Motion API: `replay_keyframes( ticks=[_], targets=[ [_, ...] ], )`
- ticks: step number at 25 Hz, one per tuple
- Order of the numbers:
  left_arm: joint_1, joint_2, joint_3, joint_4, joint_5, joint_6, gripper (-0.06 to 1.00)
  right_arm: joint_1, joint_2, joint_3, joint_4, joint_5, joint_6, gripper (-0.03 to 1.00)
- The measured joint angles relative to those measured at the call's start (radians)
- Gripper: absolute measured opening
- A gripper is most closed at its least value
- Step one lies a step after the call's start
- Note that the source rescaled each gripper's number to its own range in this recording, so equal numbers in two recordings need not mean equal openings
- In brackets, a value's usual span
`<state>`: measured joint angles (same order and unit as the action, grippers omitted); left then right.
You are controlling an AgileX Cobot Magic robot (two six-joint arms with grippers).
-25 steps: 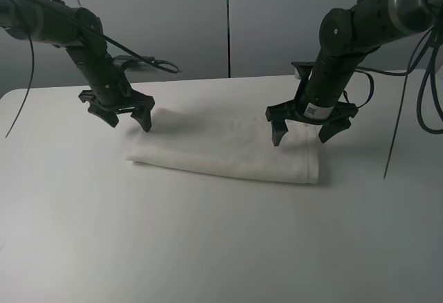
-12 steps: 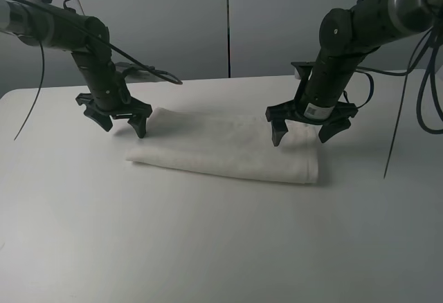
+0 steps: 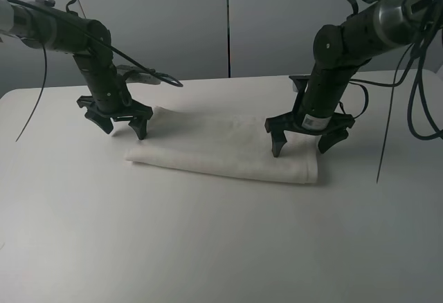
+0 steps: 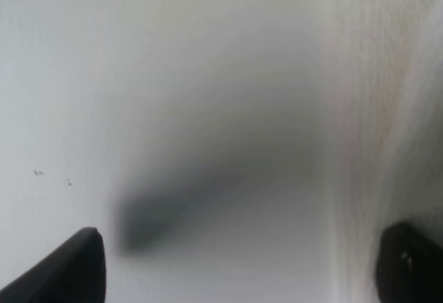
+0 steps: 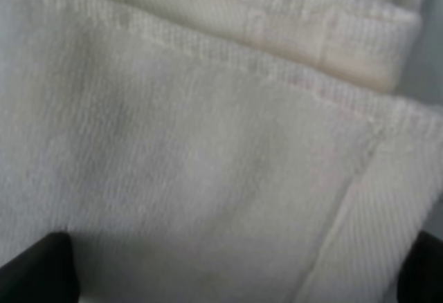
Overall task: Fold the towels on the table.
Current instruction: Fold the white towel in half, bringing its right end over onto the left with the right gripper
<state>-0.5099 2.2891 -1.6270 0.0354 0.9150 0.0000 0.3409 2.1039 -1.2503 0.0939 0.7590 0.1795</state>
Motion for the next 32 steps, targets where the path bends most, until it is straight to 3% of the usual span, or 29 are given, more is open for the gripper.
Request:
replay_keyframes(
  ticks=[16, 18, 19, 21, 23, 24, 32],
  targets=[
    [0.0, 0.0, 0.0, 0.0, 0.0, 0.0, 1.0, 0.018, 0.016, -0.002, -0.004, -0.028, 0.029, 0.99],
    [0.0, 0.0, 0.0, 0.0, 0.0, 0.0, 1.0, 0.018, 0.018, -0.002, -0.004, -0.033, 0.029, 0.89],
    [0.0, 0.0, 0.0, 0.0, 0.0, 0.0, 1.0, 0.019, 0.018, -0.004, -0.004, -0.038, 0.029, 0.78],
    [0.0, 0.0, 0.0, 0.0, 0.0, 0.0, 1.0, 0.019, 0.021, -0.004, 0.004, -0.054, 0.029, 0.49],
    [0.0, 0.0, 0.0, -0.002, 0.0, 0.0, 1.0, 0.024, 0.023, -0.004, 0.029, -0.072, 0.02, 0.11],
    [0.0, 0.0, 0.0, -0.002, 0.0, 0.0, 1.0, 0.029, 0.023, -0.004, 0.038, -0.078, 0.01, 0.02],
    [0.0, 0.0, 0.0, -0.002, 0.0, 0.0, 1.0, 0.029, 0.023, -0.004, 0.077, -0.089, -0.062, 0.02]
  ],
)
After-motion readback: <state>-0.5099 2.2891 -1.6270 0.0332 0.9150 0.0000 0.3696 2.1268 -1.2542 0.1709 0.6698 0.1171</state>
